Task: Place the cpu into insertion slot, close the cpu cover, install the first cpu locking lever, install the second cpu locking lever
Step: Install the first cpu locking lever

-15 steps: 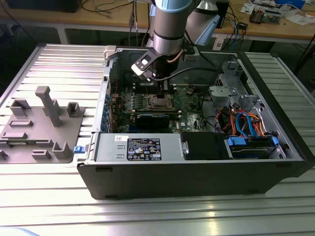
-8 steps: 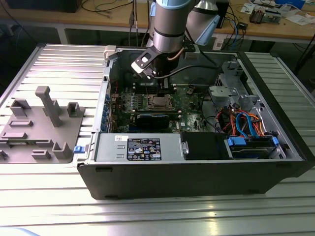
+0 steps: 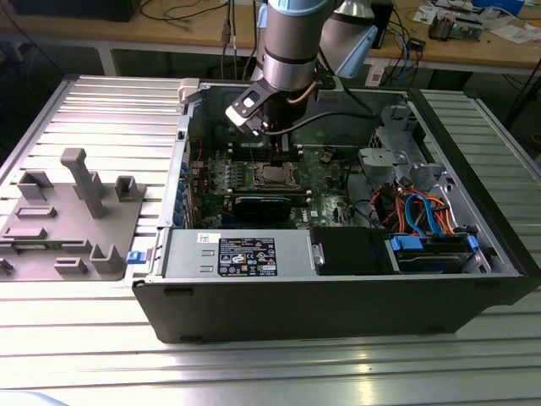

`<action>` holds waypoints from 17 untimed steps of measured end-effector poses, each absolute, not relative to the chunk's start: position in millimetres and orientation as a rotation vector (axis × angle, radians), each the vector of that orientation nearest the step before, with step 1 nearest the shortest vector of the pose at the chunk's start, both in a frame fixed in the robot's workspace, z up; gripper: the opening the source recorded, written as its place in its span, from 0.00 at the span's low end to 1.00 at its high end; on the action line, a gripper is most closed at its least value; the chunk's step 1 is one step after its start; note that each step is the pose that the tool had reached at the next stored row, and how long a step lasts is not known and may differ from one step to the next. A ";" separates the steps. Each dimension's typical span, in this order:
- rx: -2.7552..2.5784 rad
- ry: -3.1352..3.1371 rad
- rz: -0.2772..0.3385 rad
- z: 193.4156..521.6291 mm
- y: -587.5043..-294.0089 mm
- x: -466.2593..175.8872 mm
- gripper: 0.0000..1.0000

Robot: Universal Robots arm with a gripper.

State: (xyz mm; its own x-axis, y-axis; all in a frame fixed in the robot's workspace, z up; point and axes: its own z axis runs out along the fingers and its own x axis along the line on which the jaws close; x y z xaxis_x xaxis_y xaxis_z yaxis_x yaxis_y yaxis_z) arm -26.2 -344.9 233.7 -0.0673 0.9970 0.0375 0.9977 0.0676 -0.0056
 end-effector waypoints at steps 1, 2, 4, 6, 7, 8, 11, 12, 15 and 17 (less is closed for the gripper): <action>-2.122 -2.273 -0.033 233.7 -344.9 -26.2 0.11; -2.120 -2.276 -0.033 233.7 -344.9 -26.2 0.11; -2.114 -2.281 -0.033 233.7 -344.9 -26.2 0.11; -2.110 -2.285 -0.033 233.7 -344.9 -26.2 0.11; -2.108 -2.287 -0.033 233.7 -344.9 -26.2 0.11; -2.105 -2.289 -0.033 233.7 -344.9 -26.2 0.11; -2.096 -2.298 -0.033 233.7 -344.9 -26.2 0.11; -2.091 -2.302 -0.033 233.7 -344.9 -26.2 0.11; -2.081 -2.311 -0.033 233.7 -344.9 -26.2 0.11; -2.077 -2.315 -0.032 233.7 -344.9 -26.2 0.11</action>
